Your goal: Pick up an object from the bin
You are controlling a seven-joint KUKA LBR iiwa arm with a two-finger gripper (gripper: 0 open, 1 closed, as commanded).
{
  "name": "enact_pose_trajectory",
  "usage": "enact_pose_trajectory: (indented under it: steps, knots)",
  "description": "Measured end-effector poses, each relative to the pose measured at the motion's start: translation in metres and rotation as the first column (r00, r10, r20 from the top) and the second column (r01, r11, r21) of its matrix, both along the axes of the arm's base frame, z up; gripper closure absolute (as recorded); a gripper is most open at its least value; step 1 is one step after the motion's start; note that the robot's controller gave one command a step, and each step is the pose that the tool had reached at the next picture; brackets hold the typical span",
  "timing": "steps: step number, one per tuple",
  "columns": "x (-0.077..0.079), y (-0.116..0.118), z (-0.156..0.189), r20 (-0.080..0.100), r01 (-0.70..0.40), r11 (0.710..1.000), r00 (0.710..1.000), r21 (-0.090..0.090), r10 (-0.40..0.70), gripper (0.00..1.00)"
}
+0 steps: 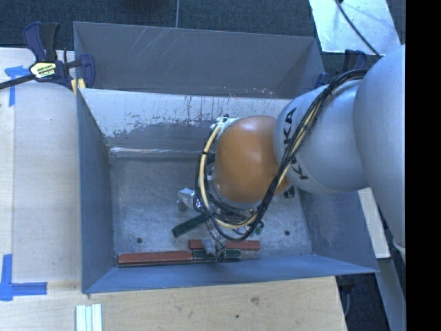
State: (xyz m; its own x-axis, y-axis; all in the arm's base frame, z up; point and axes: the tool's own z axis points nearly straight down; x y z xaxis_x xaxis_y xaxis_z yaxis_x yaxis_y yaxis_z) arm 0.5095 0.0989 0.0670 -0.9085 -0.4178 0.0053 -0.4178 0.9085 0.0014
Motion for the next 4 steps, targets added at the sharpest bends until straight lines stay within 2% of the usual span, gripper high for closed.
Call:
enact_pose_trajectory:
  steps: [1,2,3,4]
  knots:
    - [0.002,0.000,0.006,0.005,0.003,1.000,1.000,0.000,-0.003,1.00]
    - [0.002,0.001,0.004,0.008,0.003,1.000,1.000,0.002,-0.003,0.00]
    - [0.003,0.000,0.006,0.008,0.004,1.000,1.000,0.001,-0.004,1.00]
    - [0.014,-0.005,0.053,0.014,-0.027,1.000,1.000,0.002,0.027,1.00]
